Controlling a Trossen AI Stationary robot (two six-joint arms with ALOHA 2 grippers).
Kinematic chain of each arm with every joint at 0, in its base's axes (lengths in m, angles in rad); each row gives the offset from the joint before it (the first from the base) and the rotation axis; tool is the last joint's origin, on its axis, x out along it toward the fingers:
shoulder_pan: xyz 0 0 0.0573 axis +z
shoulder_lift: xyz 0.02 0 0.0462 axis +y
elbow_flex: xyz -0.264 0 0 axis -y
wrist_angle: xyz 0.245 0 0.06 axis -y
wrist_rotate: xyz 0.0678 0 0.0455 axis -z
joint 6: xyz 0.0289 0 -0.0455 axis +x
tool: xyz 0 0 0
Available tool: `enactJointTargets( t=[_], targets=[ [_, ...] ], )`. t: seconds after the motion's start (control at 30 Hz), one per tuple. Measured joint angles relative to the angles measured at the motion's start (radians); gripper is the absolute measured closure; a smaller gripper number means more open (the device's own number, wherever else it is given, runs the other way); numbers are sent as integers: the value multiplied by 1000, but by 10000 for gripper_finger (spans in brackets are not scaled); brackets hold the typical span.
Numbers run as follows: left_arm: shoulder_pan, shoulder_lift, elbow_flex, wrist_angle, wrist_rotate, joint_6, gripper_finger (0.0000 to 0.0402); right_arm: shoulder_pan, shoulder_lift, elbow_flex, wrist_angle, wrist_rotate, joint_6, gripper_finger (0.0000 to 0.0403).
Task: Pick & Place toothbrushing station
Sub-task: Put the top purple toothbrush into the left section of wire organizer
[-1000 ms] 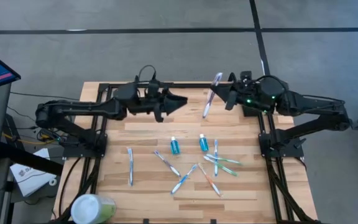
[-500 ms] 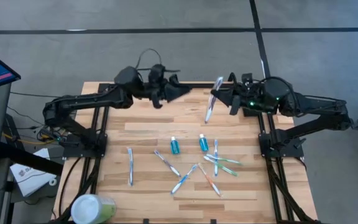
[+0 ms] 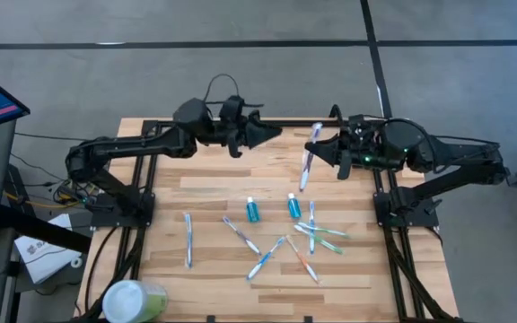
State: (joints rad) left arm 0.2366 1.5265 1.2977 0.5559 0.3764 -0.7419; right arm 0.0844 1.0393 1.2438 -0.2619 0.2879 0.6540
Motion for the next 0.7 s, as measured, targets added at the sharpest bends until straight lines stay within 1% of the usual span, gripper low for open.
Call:
enactJointTargets(
  t=[0.1, 0.17, 0.23, 0.33, 0.5, 0.57, 0.7],
  targets=[
    [-30, 25, 0, -1, 58, -12, 363, -20, 0, 0, -2, 1, 0, 391],
    [-52, 37, 0, 0, 52, 3, 383, -32, 0, 0, -26, 8, -2, 392],
    [-60, 47, 0, 0, 24, 8, 397, -43, 0, 0, -70, 29, -2, 392],
    [-34, 56, 0, 3, -13, 7, 398, -56, 0, 0, -141, 62, 9, 392],
    [17, 65, 21, 4, 0, 4, 400, -61, 0, 0, -165, 77, -3, 392],
    [37, 86, 52, 1, 32, -4, 400, -65, -2, 0, -165, 70, -6, 392],
    [69, 150, 164, 2, 108, -38, 400, -102, -15, 38, -170, -4, -40, 392]
  ],
)
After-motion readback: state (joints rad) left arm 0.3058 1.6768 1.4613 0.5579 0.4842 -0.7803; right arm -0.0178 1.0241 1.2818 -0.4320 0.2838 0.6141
